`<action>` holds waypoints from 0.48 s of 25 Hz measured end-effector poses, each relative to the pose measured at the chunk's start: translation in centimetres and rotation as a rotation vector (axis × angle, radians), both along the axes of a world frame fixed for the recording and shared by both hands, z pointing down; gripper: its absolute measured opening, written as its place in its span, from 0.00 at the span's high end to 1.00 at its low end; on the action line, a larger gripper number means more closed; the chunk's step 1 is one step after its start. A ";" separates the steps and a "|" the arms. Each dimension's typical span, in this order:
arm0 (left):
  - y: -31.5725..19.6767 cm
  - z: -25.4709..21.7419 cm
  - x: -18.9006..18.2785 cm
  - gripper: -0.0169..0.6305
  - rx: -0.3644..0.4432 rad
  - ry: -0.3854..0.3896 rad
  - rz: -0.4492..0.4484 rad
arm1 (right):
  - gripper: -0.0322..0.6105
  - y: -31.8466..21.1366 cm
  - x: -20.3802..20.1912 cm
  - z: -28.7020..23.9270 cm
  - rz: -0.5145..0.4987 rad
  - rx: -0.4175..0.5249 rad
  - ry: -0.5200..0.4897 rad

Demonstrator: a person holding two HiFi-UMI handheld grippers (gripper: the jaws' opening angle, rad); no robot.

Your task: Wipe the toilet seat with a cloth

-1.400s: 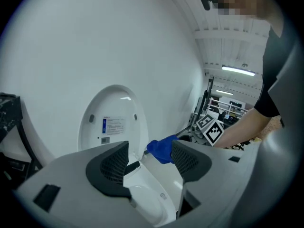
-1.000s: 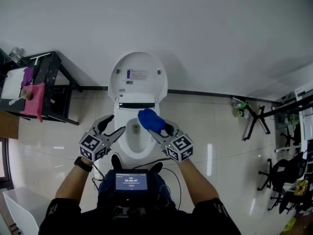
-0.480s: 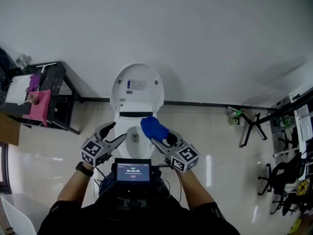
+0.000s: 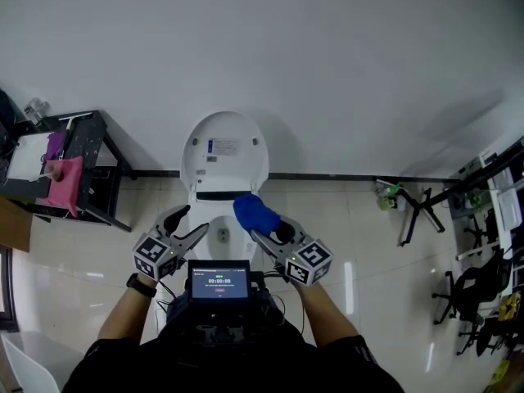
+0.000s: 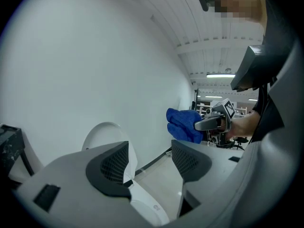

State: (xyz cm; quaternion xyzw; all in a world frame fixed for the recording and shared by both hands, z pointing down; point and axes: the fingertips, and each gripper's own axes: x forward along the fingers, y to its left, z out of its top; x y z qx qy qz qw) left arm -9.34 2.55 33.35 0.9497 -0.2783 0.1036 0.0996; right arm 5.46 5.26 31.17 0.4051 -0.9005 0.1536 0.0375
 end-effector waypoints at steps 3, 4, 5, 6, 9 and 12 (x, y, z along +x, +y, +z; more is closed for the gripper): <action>0.0 -0.2 -0.1 0.55 0.003 0.002 -0.012 | 0.60 0.1 0.4 -0.2 0.006 0.000 0.002; 0.0 -0.2 -0.1 0.55 0.005 0.002 -0.013 | 0.60 0.1 0.5 -0.2 0.006 0.000 0.004; 0.0 -0.2 -0.2 0.55 0.008 0.001 -0.014 | 0.60 0.1 0.5 -0.2 0.006 0.000 0.007; 0.0 -0.3 -0.2 0.55 0.010 0.000 -0.014 | 0.60 0.1 0.5 -0.1 0.006 -0.002 0.009; 0.0 -0.3 -0.2 0.55 0.015 -0.006 -0.014 | 0.60 0.0 0.6 -0.1 0.005 -0.004 0.011; 0.0 -0.3 0.3 0.55 0.013 -0.006 -0.011 | 0.60 -0.1 0.9 -0.4 0.006 0.001 0.011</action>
